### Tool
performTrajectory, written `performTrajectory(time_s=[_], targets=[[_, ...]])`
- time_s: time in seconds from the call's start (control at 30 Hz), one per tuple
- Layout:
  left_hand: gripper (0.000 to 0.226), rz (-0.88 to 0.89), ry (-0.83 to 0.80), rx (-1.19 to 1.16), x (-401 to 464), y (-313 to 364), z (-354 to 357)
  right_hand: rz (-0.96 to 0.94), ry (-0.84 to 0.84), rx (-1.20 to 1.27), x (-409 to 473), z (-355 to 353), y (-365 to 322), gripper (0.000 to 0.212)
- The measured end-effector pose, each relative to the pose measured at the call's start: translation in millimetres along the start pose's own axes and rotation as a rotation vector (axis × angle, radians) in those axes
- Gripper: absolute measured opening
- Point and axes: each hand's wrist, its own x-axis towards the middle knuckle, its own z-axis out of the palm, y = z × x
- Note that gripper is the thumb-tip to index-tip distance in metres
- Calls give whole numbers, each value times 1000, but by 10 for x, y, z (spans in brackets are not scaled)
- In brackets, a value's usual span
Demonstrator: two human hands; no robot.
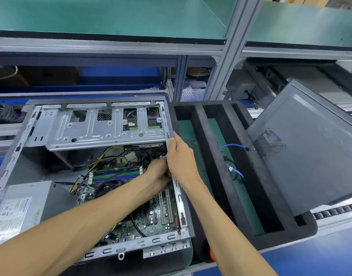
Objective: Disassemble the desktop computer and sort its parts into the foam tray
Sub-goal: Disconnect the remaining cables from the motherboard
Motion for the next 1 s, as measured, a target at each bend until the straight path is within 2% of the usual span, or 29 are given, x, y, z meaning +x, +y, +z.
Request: performTrajectory(time_s=[0.17,0.3,0.47,0.77,0.9,1.0], targets=[[23,-92,-21,-160,-88,-12,36,8,-2,15,-1,-15,-5,51],[24,-81,-21,-163,-147,-23,57,7,4,19,0,-9,2,51],[27,-166,30,-188,-28,65,42,3,6,18,15,-6,8,51],[24,-121,20,-146,-60,38,66,-6,-1,17,23,-25,2,50],[29,-152,40,-114,-11,101,72,-6,-8,-2,31,-27,4,51],[25,-191,1,-174,-44,104,62,-10,-11,4,29,-30,-1,51]])
